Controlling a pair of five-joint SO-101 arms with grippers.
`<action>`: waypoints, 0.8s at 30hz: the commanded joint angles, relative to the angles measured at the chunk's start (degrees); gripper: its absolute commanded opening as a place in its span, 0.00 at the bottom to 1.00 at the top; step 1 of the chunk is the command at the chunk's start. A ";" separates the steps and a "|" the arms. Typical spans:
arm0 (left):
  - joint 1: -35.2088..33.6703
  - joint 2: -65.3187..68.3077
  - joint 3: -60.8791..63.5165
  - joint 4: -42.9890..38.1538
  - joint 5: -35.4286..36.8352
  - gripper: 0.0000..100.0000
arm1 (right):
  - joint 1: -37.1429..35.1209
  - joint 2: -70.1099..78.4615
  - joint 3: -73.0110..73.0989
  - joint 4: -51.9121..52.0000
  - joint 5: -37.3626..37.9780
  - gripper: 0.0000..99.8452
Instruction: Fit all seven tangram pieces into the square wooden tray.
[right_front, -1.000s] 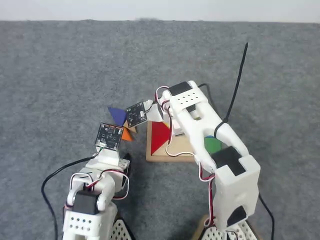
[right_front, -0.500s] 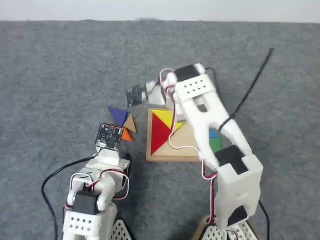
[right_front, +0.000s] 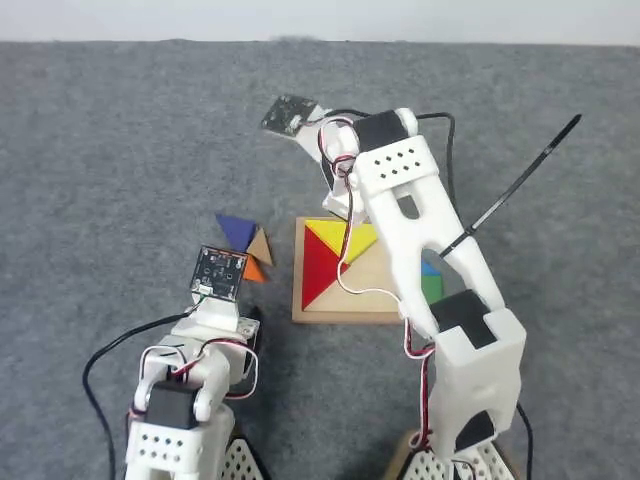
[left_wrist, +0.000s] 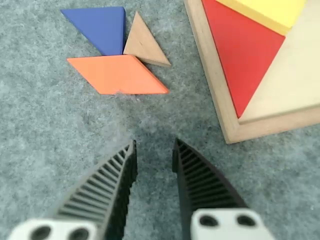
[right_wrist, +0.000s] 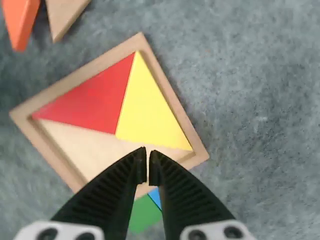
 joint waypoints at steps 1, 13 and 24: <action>-0.09 -0.79 -0.31 0.09 -0.26 0.11 | -0.48 -4.79 -3.16 -2.86 -5.45 0.01; -0.09 -0.79 -0.31 0.09 -0.26 0.11 | 0.31 -20.97 31.38 -23.96 -14.68 0.01; 0.00 -0.79 -0.31 0.09 -0.26 0.11 | -3.21 -10.24 32.70 -33.36 -17.05 0.01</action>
